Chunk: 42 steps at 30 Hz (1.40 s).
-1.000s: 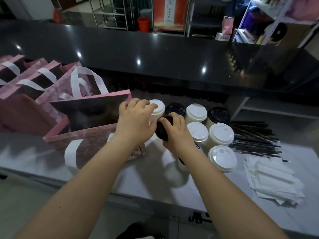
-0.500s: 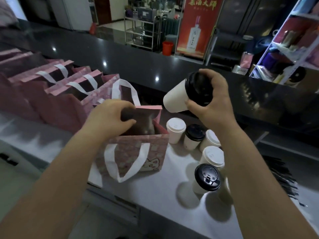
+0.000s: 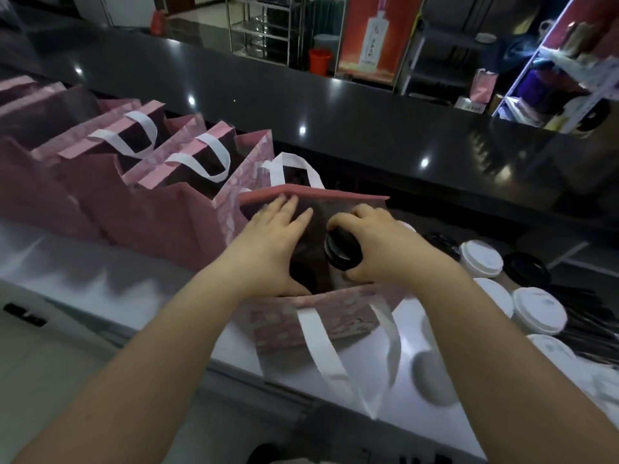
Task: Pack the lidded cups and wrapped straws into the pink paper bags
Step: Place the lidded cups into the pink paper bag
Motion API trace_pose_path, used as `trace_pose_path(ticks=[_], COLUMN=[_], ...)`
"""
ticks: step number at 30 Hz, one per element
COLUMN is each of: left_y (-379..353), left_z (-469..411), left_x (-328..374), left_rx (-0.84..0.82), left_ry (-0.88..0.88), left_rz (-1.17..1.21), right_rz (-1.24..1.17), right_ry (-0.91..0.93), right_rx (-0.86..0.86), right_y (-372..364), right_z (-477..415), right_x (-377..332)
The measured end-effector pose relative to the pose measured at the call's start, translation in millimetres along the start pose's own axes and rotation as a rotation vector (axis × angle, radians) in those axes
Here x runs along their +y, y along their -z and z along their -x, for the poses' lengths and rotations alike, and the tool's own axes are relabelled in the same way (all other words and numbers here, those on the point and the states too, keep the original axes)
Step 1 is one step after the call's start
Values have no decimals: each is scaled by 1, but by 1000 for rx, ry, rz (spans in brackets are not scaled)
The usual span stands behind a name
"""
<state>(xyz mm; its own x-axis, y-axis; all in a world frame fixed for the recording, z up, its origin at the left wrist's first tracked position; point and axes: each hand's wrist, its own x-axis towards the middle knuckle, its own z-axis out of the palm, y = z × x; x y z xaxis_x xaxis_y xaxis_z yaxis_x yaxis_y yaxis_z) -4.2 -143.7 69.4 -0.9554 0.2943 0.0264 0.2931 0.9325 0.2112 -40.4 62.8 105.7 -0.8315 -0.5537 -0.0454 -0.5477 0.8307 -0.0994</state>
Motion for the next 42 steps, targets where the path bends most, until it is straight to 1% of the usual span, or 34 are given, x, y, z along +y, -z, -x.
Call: trace_pose_path(ticks=[5, 7, 10, 13, 16, 21, 26, 31, 34, 36, 39, 42], left_y=[-10, -13, -13, -11, -10, -13, -15, -17, -19, -20, -20, -19], left_z=[8, 11, 11, 5, 0, -3, -4, -2, 0, 1, 2, 3], left_x=[3, 9, 12, 8, 4, 0, 2, 2, 3, 4, 6, 8], left_rx=[-28, -13, -18, -17, -26, -32, -26, -38, -34, -31, -23, -16], left_ry=[-131, -170, -195, -174, -161, -172, -181, -161, -137, -132, -132, -126], left_rz=[-104, -132, -142, -154, -146, -134, -120, -166, -195, -201, -211, -216], right_rz=[244, 284, 255, 189, 181, 124, 133, 127, 62, 55, 38, 33], right_ry=[-277, -334, -281, -221, -187, -217, -179, -129, -153, -154, -169, -200], right_rx=[-226, -283, -287, -284, -294, -236, -294, -281, -386, -420, -436, -405], right_y=[-12, -19, -30, -42, -53, -46, -61, -87, -100, -107, -114, -123], right_z=[-22, -30, -38, -37, -32, -25, -18, -7, -1, 0, 1, 5], right_x=[23, 24, 19, 11, 3, 8, 0, -5, -4, -3, -2, -3])
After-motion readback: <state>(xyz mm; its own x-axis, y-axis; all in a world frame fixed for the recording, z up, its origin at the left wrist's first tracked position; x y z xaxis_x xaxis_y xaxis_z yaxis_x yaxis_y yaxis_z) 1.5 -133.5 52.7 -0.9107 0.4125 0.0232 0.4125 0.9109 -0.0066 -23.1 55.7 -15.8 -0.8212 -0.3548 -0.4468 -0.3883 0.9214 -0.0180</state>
